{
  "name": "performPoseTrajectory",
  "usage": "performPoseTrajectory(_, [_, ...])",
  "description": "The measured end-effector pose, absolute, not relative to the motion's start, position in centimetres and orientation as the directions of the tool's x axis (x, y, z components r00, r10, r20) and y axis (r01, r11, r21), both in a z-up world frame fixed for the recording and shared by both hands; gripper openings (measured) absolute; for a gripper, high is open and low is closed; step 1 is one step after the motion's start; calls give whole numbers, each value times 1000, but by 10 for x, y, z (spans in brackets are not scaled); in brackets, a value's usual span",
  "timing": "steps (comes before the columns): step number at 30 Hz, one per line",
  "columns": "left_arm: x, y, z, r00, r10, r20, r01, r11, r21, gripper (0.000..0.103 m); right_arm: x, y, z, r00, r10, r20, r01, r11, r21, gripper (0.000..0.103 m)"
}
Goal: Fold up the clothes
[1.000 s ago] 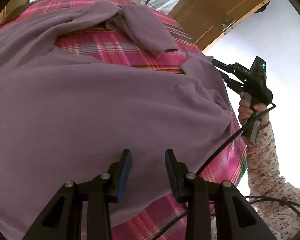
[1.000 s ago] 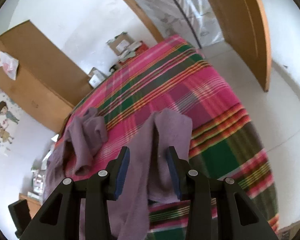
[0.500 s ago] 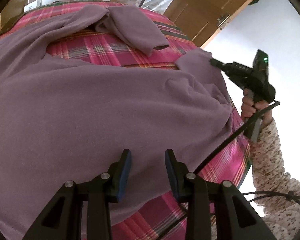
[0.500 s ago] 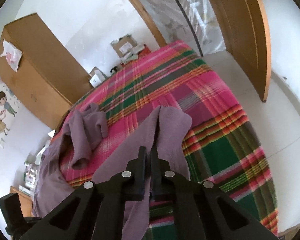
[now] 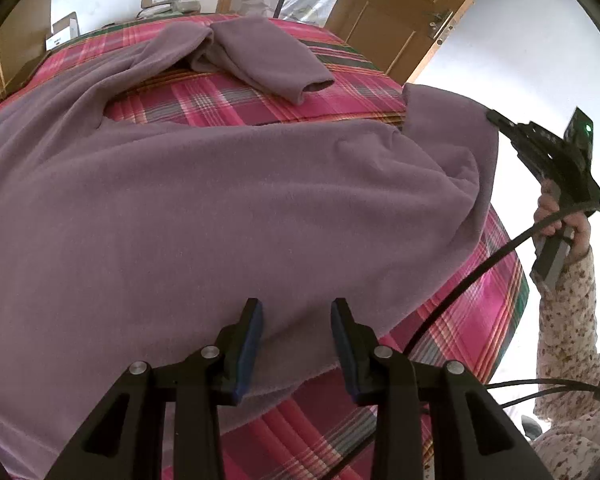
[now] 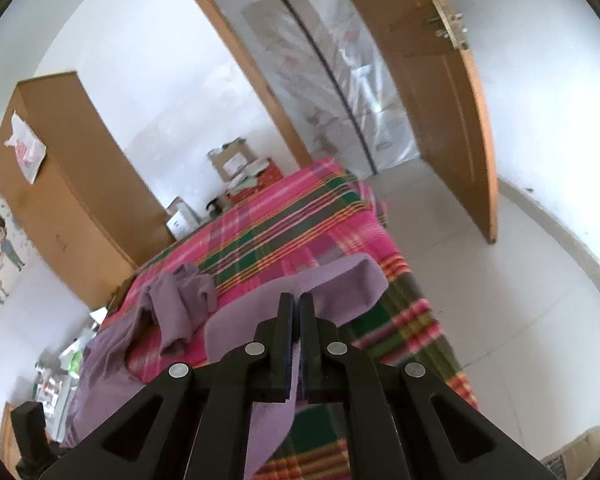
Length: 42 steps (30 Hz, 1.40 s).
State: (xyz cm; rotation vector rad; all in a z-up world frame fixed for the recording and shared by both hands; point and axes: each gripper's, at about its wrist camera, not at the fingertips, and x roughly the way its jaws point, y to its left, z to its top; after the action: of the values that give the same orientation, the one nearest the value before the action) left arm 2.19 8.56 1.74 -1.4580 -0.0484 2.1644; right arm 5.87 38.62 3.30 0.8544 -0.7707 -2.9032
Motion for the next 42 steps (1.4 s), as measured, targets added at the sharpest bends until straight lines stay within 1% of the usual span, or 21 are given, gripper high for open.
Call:
performPoseTrajectory(8, [22, 74, 17, -286, 456, -843, -368, -864, -343, 36, 98, 399, 22, -859, -65, -508, -202, -868, 453, 3])
performPoseTrajectory(16, [24, 73, 16, -288, 461, -839, -360, -864, -351, 36, 121, 410, 15, -871, -18, -492, -252, -842, 477, 3])
performPoseTrajectory(22, [24, 72, 17, -289, 465, -837, -357, -863, -356, 36, 139, 416, 12, -874, 29, -485, -288, -836, 468, 3])
performPoseTrajectory(25, [24, 71, 17, -289, 471, -834, -358, -861, -362, 36, 150, 417, 7, -869, 49, -493, -316, -821, 475, 3])
performPoseTrajectory(30, [23, 70, 17, -285, 480, -830, -357, -857, -372, 36, 163, 412, 0, -850, 98, -518, -359, -827, 433, 3])
performPoseTrajectory(34, [23, 70, 17, -288, 480, -829, -359, -856, -371, 36, 166, 415, -7, -834, 96, -544, -375, -822, 430, 3])
performPoseTrajectory(35, [23, 71, 17, -288, 480, -829, -359, -856, -372, 36, 165, 415, -8, -825, 99, -556, -378, -828, 415, 7])
performPoseTrajectory(37, [22, 71, 17, -289, 481, -828, -358, -856, -372, 36, 161, 412, -8, -805, 108, -584, -375, -854, 360, 8])
performPoseTrajectory(39, [22, 70, 17, -290, 483, -826, -357, -856, -375, 36, 162, 413, -5, -803, 130, -581, -374, -870, 322, 10])
performPoseTrajectory(40, [22, 70, 17, -290, 484, -826, -356, -855, -376, 36, 163, 414, -3, -805, 127, -580, -367, -875, 317, 18])
performPoseTrajectory(42, [22, 70, 17, -290, 484, -826, -356, -856, -376, 36, 164, 416, 0, -806, 111, -582, -351, -881, 318, 29])
